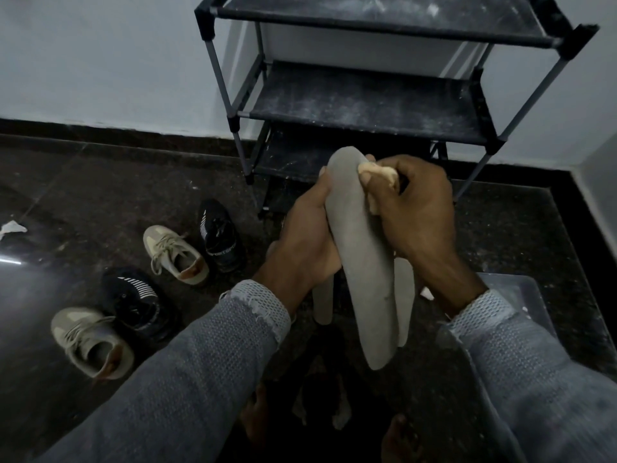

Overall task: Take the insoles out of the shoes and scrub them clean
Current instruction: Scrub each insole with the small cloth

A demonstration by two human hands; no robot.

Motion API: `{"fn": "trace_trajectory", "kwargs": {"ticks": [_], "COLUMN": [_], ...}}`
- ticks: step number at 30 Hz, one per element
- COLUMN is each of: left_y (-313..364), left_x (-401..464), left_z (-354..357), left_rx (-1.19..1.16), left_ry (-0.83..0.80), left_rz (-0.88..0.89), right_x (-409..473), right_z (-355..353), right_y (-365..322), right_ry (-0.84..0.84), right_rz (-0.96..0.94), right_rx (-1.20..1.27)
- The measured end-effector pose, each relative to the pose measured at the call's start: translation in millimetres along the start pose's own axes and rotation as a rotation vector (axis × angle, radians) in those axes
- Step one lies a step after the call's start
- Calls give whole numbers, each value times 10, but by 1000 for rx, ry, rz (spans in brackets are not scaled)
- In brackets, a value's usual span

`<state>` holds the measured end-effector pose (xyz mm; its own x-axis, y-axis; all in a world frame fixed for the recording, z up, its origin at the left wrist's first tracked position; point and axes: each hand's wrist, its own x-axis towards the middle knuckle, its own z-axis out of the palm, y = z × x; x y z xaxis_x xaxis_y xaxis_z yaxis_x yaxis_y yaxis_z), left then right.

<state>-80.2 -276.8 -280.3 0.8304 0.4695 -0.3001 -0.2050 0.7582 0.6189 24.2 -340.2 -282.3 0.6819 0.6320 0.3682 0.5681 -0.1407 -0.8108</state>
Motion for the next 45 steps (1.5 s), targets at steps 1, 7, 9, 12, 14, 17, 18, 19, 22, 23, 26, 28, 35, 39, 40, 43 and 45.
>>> {"fn": "trace_trajectory", "kwargs": {"ticks": [1,7,9,12,14,17,18,19,22,23,26,28,35,39,40,43,45], "left_y": [3,38,17,-16,-9,13,16,17,-13,-20,-24,-16,-31,-25,-23,-27,-30], "left_x": [5,2,-12,-25,-26,-5,1,-7,-25,-28,-28,-22,-39,-29,-25,2,-4], "left_z": [-4,-35,-21,10,29,22,17,22,14,12,31,43,55,74,69,21,11], "left_rx": [6,-8,15,110,104,36,31,39,105,130,156,121,202,217,194,156,172], "left_ry": [13,79,74,84,98,121,113,103,83,83,117,131,146,164,164,169,146], "left_rz": [1,47,21,18,21,68,80,76,24,17,8,2,-39,-41,-39,-38,-52], "right_x": [-21,-109,-27,34,-8,-95,-102,-87,21,53,43,-17,110,86,63,40,80], "right_z": [13,137,72,-13,23,130,151,147,47,6,-13,45,-40,-49,-21,30,-10], "right_y": [-26,-169,-100,1,-26,-130,-145,-142,-41,-3,3,-59,38,17,-23,-106,-70], "right_ry": [-18,-196,-94,-4,-10,-119,-139,-132,-26,3,14,-42,-24,-59,-100,-186,-156], "right_rz": [-1,-51,-15,60,40,-60,-83,-82,9,35,37,-23,1,-14,-34,-79,-45], "right_rx": [11,23,-18,-26,-12,8,3,-7,-28,-29,-20,-11,-62,-66,-58,-56,-58]}}
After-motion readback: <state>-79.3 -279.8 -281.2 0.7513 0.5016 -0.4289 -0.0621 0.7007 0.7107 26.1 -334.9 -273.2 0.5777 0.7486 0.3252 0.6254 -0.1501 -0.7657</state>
